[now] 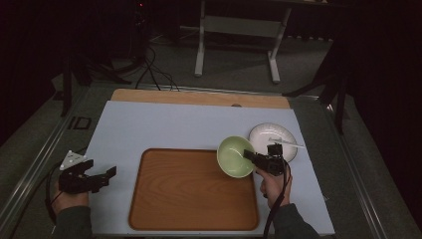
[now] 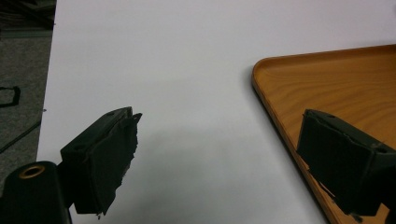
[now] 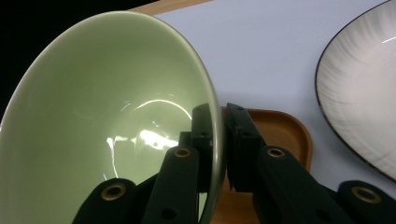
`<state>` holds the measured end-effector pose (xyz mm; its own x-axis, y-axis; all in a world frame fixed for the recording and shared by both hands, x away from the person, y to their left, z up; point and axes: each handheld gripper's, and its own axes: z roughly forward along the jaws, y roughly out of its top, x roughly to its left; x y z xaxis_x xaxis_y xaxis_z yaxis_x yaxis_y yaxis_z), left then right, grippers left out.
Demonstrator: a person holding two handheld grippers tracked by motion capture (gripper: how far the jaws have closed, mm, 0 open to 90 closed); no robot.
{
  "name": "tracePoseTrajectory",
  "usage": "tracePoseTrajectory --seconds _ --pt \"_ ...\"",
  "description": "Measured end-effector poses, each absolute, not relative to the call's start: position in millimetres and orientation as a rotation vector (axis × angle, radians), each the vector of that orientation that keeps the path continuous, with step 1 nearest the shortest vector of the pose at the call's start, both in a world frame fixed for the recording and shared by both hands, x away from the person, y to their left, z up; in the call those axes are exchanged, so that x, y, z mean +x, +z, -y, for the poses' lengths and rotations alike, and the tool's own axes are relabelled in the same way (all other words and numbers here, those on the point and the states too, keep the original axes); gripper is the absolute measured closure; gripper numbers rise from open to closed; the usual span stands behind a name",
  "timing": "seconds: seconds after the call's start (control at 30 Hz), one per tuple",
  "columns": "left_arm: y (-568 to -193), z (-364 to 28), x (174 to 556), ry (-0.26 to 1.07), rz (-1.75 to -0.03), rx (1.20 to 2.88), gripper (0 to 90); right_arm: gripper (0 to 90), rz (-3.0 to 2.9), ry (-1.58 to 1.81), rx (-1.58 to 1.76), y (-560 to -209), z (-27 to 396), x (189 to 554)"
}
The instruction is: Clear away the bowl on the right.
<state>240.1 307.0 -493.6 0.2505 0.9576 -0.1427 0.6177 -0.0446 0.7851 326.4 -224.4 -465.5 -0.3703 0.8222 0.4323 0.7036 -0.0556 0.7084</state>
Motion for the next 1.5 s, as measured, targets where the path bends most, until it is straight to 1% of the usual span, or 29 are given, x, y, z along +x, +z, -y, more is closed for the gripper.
tracePoseTrajectory --seconds 1.5 --pt "-493.5 -306.9 240.0 0.557 -1.451 1.757 11.9 82.6 -2.22 1.363 1.584 -476.7 179.3 317.3"
